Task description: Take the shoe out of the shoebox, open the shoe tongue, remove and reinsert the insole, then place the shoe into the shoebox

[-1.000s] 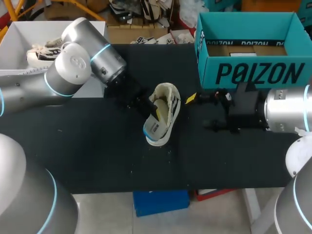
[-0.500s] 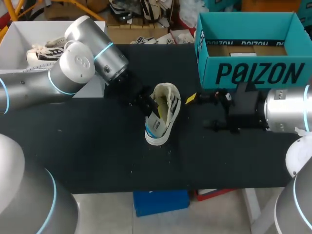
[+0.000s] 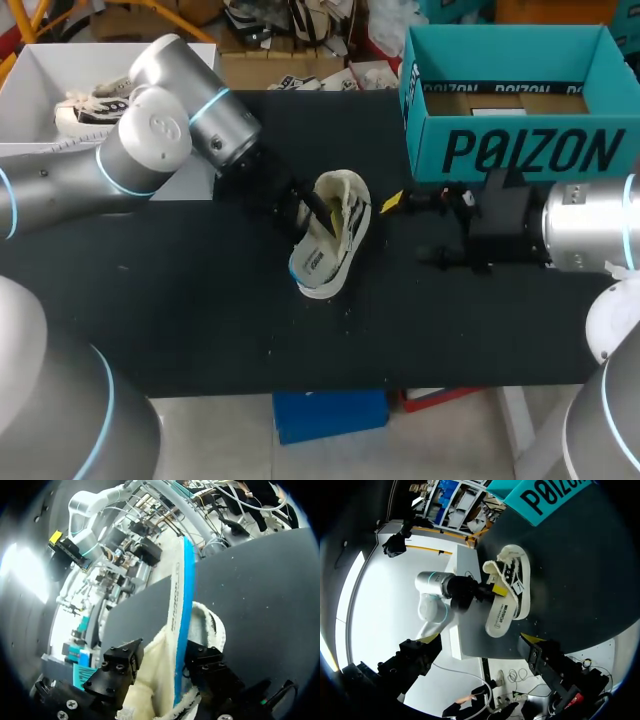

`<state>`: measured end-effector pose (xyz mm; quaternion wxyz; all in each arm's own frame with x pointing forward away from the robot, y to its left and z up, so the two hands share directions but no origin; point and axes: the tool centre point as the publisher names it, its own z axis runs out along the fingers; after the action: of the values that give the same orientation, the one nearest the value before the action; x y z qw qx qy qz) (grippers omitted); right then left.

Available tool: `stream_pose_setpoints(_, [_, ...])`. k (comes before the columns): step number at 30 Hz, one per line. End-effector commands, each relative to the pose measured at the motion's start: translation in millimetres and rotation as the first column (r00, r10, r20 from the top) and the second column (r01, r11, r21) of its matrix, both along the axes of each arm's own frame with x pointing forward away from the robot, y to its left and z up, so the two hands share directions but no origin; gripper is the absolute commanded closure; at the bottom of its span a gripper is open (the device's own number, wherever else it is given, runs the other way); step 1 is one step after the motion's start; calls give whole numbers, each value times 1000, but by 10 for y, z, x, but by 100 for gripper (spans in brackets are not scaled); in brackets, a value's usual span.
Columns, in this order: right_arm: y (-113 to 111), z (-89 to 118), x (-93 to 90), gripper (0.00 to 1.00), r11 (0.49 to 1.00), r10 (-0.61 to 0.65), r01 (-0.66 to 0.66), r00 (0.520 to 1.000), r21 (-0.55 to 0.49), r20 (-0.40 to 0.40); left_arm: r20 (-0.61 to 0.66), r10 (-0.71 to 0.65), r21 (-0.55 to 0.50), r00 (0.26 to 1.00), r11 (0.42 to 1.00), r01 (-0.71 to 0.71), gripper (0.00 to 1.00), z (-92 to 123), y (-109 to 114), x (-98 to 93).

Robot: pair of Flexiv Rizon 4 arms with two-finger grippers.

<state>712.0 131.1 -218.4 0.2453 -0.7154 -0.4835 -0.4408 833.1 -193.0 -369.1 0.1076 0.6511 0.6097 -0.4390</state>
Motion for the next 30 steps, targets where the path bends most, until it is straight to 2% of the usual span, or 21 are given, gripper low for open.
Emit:
stream_pose_setpoints(1, [6, 0, 3, 0, 1000, 0, 0, 1000, 0, -1, 11, 4, 2, 1000, 1000, -4, 43, 44, 131, -161])
stream_pose_setpoints(5, [6, 0, 3, 0, 1000, 0, 0, 1000, 0, -1, 4, -18, 11, 1000, 1000, 18, 50, 78, 208, -292])
stream_pose_setpoints(10, [6, 0, 3, 0, 1000, 0, 0, 1000, 0, -1, 4, -26, 9, 1000, 1000, 26, 54, 125, 265, -385])
stream_pose_setpoints(16, [6, 0, 3, 0, 1000, 0, 0, 1000, 0, -1, 5, -54, 30, 999, 998, 54, 53, 133, 331, -494])
stream_pose_setpoints(20, [6, 0, 3, 0, 1000, 0, 0, 1000, 0, -1, -6, -64, 64, 998, 996, 64, 56, 56, 397, -536])
stream_pose_setpoints(22, [6, 0, 3, 0, 1000, 0, 0, 1000, 0, -1, 0, -66, 83, 998, 994, 66, 71, 22, 421, -529])
stream_pose_setpoints(24, [6, 0, 3, 0, 1000, 0, 0, 1000, 0, -1, 6, -69, 89, 998, 994, 68, 100, -1, 428, -521])
stream_pose_setpoints(30, [6, 0, 3, 0, 1000, 0, 0, 1000, 0, -1, 24, -63, 70, 998, 996, 61, 100, -1, 385, -488])
